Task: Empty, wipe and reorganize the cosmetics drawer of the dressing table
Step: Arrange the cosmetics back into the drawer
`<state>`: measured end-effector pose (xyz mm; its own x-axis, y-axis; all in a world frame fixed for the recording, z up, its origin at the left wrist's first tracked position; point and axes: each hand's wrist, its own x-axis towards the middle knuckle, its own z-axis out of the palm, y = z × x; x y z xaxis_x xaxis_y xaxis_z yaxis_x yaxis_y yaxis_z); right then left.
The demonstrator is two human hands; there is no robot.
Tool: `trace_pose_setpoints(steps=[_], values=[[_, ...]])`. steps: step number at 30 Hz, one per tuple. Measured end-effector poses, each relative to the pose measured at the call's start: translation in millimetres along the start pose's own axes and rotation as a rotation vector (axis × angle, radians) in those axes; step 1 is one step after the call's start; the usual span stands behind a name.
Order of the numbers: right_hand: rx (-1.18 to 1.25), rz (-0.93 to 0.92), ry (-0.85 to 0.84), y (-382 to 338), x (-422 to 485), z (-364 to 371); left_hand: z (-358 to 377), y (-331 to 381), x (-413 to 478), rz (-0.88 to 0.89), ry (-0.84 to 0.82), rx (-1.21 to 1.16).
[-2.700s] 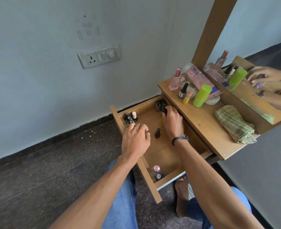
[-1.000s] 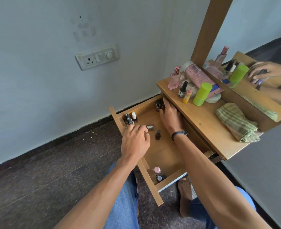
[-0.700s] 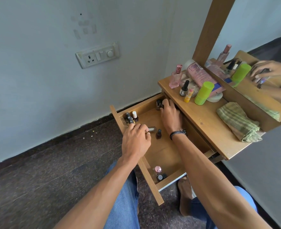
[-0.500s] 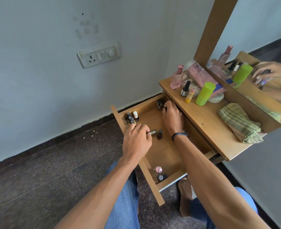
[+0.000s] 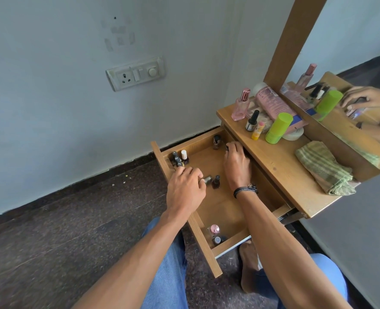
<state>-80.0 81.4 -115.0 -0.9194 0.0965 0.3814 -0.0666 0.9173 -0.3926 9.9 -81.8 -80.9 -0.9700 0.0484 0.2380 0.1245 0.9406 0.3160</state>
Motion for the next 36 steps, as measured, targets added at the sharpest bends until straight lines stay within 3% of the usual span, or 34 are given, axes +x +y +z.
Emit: trace_pose_setpoints(steps=[19,21,27,36], values=[[0.02,-0.018,-0.066,-2.1,-24.2,-24.8,-2.4,1.7,-0.3,-0.012,0.015,-0.032],[0.102,-0.033,-0.161,1.8,-20.0,-25.4,-2.7,1.7,-0.3,-0.014,0.006,-0.031],[0.282,-0.073,-0.766,1.2,16.6,-22.0,-4.8,2.6,-0.2,-0.021,-0.017,-0.034],[0.336,-0.177,-0.975,-0.3,29.6,-7.4,-6.0,2.8,-0.1,-0.029,-0.023,-0.037]])
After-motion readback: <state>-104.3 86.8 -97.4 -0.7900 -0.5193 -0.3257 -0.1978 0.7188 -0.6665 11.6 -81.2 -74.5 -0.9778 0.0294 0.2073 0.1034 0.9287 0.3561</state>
